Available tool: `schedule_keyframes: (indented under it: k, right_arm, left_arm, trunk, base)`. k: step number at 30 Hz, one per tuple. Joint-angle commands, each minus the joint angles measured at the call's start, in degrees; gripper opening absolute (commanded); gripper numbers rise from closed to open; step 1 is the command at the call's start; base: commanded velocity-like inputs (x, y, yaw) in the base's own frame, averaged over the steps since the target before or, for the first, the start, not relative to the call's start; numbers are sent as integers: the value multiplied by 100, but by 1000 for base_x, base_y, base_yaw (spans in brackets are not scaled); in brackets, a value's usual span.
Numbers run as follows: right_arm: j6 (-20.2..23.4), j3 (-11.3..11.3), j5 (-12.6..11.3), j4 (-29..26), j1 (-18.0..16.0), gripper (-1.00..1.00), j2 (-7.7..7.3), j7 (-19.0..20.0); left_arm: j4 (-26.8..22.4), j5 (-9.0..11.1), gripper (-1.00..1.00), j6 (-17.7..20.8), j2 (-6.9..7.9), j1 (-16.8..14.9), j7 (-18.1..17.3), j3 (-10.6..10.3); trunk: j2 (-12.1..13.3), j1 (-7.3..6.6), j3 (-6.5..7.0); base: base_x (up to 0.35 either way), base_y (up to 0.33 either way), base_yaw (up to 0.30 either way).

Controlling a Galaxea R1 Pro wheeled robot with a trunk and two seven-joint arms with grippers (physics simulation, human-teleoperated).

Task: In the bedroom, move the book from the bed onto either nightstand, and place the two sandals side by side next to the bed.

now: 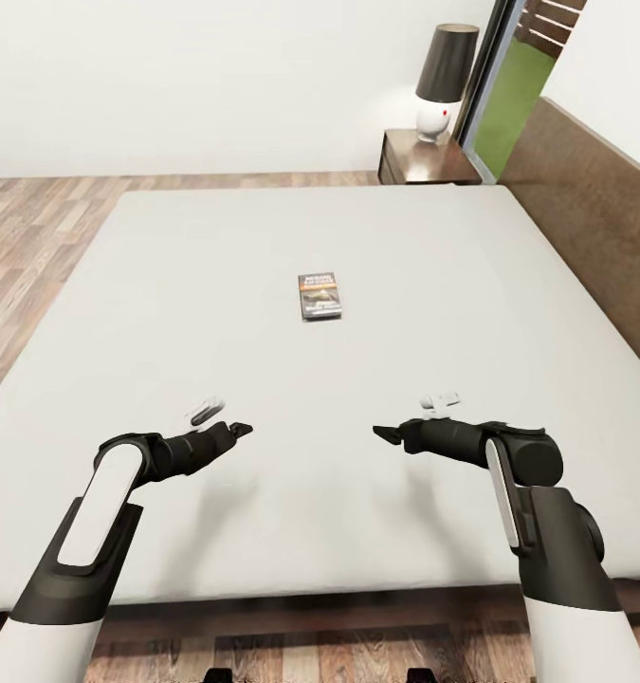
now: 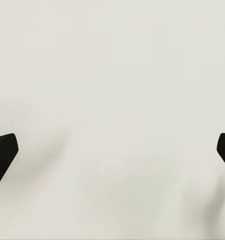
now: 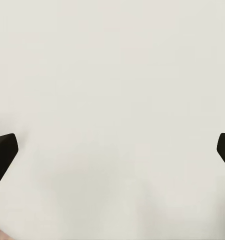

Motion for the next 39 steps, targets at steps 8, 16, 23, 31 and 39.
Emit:
schedule_keyframes:
  k: [8,16,23,31,39]
  right_arm:
    - [18,-4,59,-5,-7,100,-1,59]
    - [18,-4,62,-5,-8,100,-6,59]
    - [18,-4,62,-5,-8,100,-5,59]
    - [18,-4,62,-5,-1,100,1,59]
    - [18,-7,75,-3,-14,100,0,57]
  left_arm:
    - [-6,52,100,-7,0,-4,63,-3]
    - [-6,51,100,-16,-28,-4,71,-1]
    - [-6,58,100,-18,-37,-4,73,-3]
    - [-6,60,100,-18,-39,-4,73,-2]
    - [-6,68,100,-12,-44,-9,66,-10]
  trunk:
    - [-2,0,-75]
    - [-2,0,-146]
    - [-2,0,-208]
    - [-2,0,-279]
    - [-2,0,-350]
  base:
    - [0,0,0]
    - [0,0,0]
    - [0,0,0]
    - [0,0,0]
    - [0,0,0]
